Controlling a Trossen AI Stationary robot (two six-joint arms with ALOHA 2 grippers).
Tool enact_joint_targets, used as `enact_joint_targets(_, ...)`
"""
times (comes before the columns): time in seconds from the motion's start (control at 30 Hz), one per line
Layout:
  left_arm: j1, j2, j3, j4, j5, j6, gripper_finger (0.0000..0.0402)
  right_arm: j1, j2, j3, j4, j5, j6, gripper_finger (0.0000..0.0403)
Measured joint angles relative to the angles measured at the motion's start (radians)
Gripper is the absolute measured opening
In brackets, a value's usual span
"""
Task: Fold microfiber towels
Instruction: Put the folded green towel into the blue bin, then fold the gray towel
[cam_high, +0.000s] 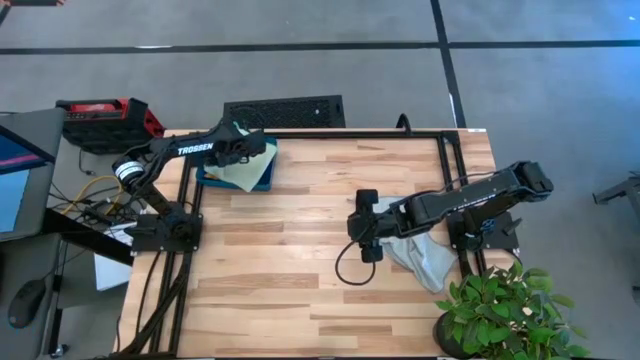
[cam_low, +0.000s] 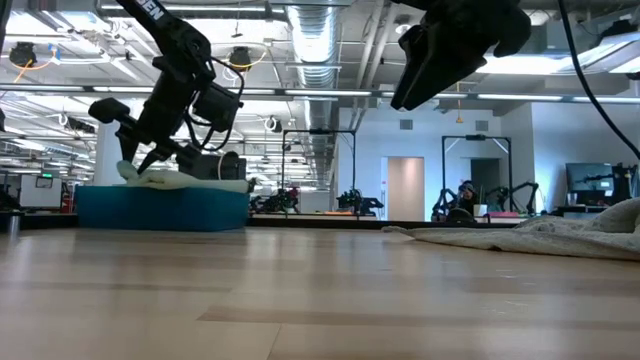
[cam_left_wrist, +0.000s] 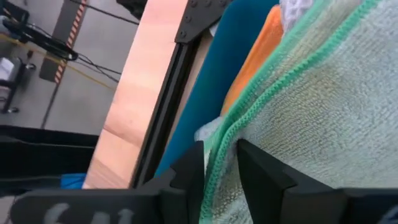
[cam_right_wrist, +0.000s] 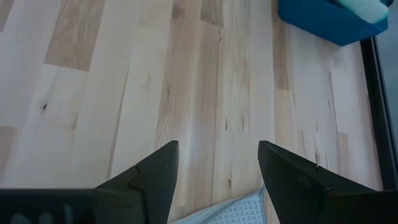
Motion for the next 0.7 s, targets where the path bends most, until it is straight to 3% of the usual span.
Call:
enact_joint_targets(0.4,-0.074,-0.068,0.022,-0.009,-0.063,0.136,0.0103,0.000,0.000,0.000,-0.004,0.000,0.000,0.0244)
enact_joint_targets(0.57,-0.146,-0.106,0.038,0.050,0.042,0.353,0.0103,0.000,0.000,0.000,-0.004,0.000,0.000,0.0244)
enact_joint_targets(0.7,-0.169,-0.092,0.013,0.206,0.157,0.540,0.0103,0.000,0.000,0.000,-0.001,0.000,0.000,0.0244)
